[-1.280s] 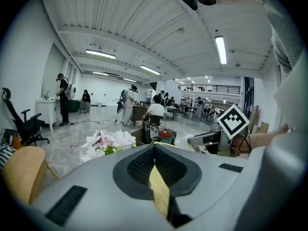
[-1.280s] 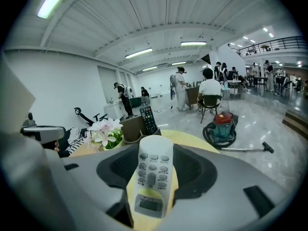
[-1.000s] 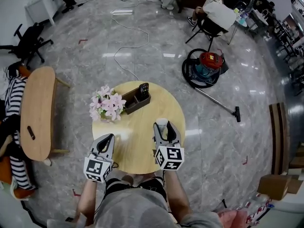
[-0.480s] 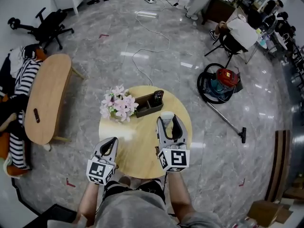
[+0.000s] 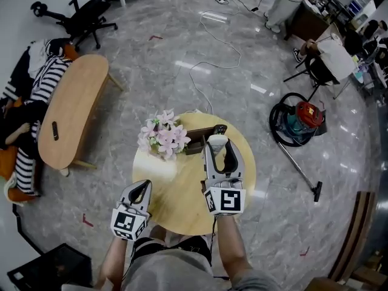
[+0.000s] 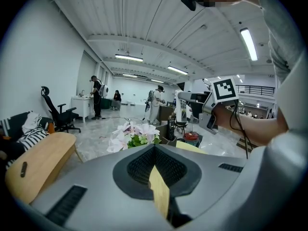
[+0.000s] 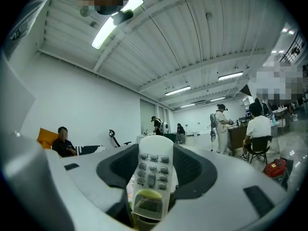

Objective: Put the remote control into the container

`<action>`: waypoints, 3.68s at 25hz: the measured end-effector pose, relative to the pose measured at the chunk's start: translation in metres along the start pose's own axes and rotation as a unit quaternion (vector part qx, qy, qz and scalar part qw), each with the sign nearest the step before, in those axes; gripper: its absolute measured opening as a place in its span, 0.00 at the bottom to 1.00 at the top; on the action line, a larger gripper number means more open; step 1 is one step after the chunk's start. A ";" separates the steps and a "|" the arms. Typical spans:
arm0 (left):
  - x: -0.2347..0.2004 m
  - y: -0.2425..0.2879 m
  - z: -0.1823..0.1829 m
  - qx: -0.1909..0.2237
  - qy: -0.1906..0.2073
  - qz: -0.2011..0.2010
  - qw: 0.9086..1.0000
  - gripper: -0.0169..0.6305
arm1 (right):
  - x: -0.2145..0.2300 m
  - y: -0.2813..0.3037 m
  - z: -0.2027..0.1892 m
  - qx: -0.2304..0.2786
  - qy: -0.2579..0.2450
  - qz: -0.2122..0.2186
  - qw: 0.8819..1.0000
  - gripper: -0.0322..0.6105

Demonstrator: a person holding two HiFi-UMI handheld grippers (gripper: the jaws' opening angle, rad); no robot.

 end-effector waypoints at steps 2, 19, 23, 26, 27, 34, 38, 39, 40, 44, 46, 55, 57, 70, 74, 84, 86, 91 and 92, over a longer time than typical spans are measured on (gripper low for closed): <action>-0.001 0.005 -0.004 -0.003 -0.001 0.005 1.000 0.04 | 0.002 0.010 -0.008 0.005 -0.006 0.009 1.000 0.41; -0.011 0.035 -0.024 -0.015 -0.025 0.028 0.999 0.04 | 0.002 0.062 -0.082 -0.001 -0.006 0.048 0.999 0.41; -0.014 0.036 -0.034 -0.024 -0.032 0.033 0.999 0.04 | 0.000 0.067 -0.094 -0.001 -0.017 0.054 0.998 0.41; -0.017 0.036 -0.041 -0.032 -0.034 0.038 0.998 0.04 | -0.001 0.069 -0.105 -0.003 -0.009 0.056 0.998 0.41; -0.017 0.037 -0.043 -0.034 -0.036 0.039 0.998 0.04 | -0.001 0.069 -0.108 -0.005 -0.008 0.056 0.998 0.41; -0.018 0.039 -0.055 -0.044 -0.044 0.047 0.997 0.04 | -0.003 0.070 -0.129 -0.007 0.002 0.063 0.998 0.41; -0.019 0.039 -0.058 -0.049 -0.045 0.049 0.997 0.04 | -0.004 0.067 -0.134 -0.005 0.002 0.066 0.998 0.41; -0.019 0.039 -0.060 -0.051 -0.046 0.050 0.996 0.04 | -0.005 0.067 -0.135 -0.004 0.000 0.066 0.998 0.41; -0.019 0.039 -0.061 -0.052 -0.047 0.050 0.996 0.04 | -0.005 0.067 -0.137 -0.005 -0.001 0.066 0.998 0.41; -0.017 0.041 -0.063 -0.053 -0.048 0.048 0.996 0.04 | -0.003 0.063 -0.146 -0.017 0.000 0.065 0.998 0.41; -0.016 0.042 -0.064 -0.054 -0.048 0.048 0.996 0.04 | -0.003 0.062 -0.150 -0.023 0.000 0.064 0.998 0.41; -0.016 0.039 -0.068 -0.054 -0.051 0.051 0.996 0.04 | -0.004 0.054 -0.167 -0.052 -0.015 0.057 0.997 0.41; -0.018 0.038 -0.070 -0.055 -0.054 0.053 0.996 0.04 | -0.006 0.055 -0.169 -0.058 -0.023 0.058 0.996 0.41; -0.017 0.031 -0.074 -0.056 -0.052 0.053 0.996 0.04 | -0.009 0.047 -0.190 -0.100 -0.023 0.052 0.993 0.41; -0.016 0.029 -0.077 -0.059 -0.054 0.052 0.995 0.04 | -0.009 0.045 -0.193 -0.103 -0.023 0.052 0.993 0.41; -0.016 0.026 -0.075 -0.056 -0.049 0.055 0.996 0.04 | -0.011 0.047 -0.191 -0.100 -0.029 0.055 0.993 0.42; -0.015 0.025 -0.076 -0.055 -0.052 0.052 0.996 0.04 | -0.011 0.046 -0.189 -0.096 -0.025 0.054 0.994 0.42; -0.013 0.025 -0.063 -0.045 -0.043 0.050 0.997 0.04 | -0.010 0.043 -0.182 -0.098 -0.019 0.054 0.994 0.42; -0.013 0.025 -0.060 -0.041 -0.042 0.049 0.997 0.04 | -0.010 0.043 -0.179 -0.098 -0.020 0.055 0.994 0.42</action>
Point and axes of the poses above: the fingertips, and each gripper's own axes: y forward along the fingers, x to its right, z out of its top, the point moved 8 cm from there along -y, backward along the fingers, and after that the axes turned 4 degrees about -y, right-handed, at the moved point
